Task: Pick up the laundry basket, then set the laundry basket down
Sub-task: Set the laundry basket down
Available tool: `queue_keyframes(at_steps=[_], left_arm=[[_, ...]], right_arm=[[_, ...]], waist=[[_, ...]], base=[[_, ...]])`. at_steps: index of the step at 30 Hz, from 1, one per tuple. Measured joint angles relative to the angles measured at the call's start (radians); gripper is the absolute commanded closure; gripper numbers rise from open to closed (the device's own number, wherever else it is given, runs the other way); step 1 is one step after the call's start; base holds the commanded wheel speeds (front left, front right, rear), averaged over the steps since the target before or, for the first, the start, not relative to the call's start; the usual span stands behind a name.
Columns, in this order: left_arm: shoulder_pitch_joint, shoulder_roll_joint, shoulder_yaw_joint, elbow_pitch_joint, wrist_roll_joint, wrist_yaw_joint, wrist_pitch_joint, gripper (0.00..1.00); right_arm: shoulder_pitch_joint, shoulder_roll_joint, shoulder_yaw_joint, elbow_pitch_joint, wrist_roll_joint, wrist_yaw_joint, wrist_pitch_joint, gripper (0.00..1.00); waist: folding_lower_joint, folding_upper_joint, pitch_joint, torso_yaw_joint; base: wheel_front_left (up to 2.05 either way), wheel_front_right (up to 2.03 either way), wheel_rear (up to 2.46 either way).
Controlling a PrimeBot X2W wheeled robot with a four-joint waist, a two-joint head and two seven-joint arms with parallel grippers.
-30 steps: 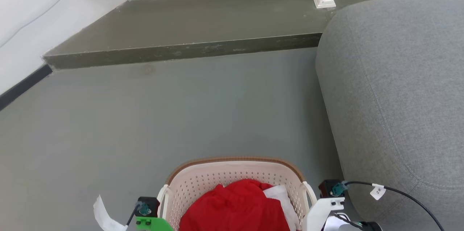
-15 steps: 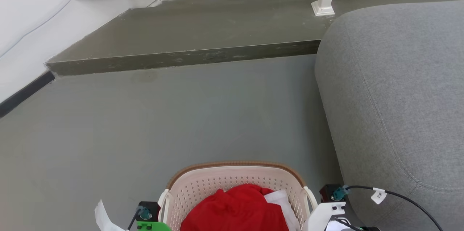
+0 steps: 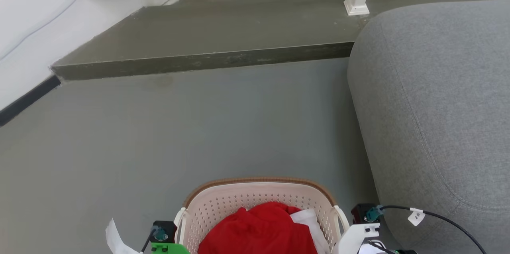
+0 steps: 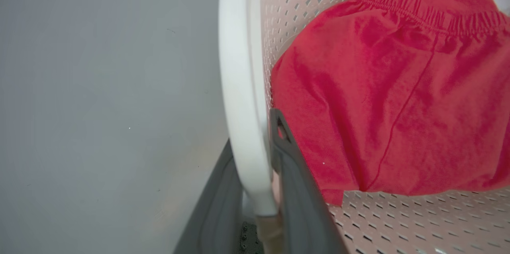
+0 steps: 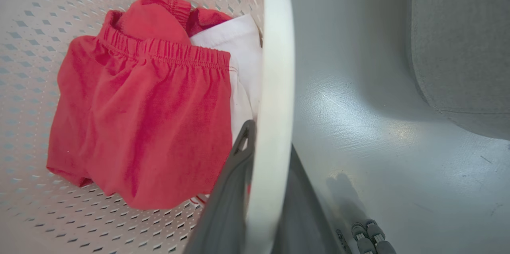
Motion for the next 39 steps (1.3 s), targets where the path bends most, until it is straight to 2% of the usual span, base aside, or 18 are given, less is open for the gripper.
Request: queue_keyframes(at_steps=[13, 25, 39], left_arm=[[-0.035, 0.005, 0.0, -0.035, -0.01, 0.022, -0.014, 1.0], [-0.188, 0.01, 0.035, -0.064, -0.019, 0.049, -0.039, 1.0], [-0.375, 0.011, 0.073, -0.07, -0.026, 0.06, -0.072, 1.0]], right_arm=[[-0.089, -0.002, 0.004, 0.018, 0.018, 0.0, -0.018, 1.0], [-0.278, -0.008, 0.0, 0.026, 0.014, 0.0, -0.054, 1.0], [-0.503, -0.01, -0.017, 0.058, -0.014, -0.002, -0.09, 1.0]], waist=[[0.0, 0.0, 0.08, -0.009], [0.0, 0.0, 0.205, -0.014], [0.0001, 0.0, 0.382, -0.018]], base=[[0.0, 0.0, 0.0], [0.0, 0.0, 0.0], [0.0, 0.0, 0.0]])
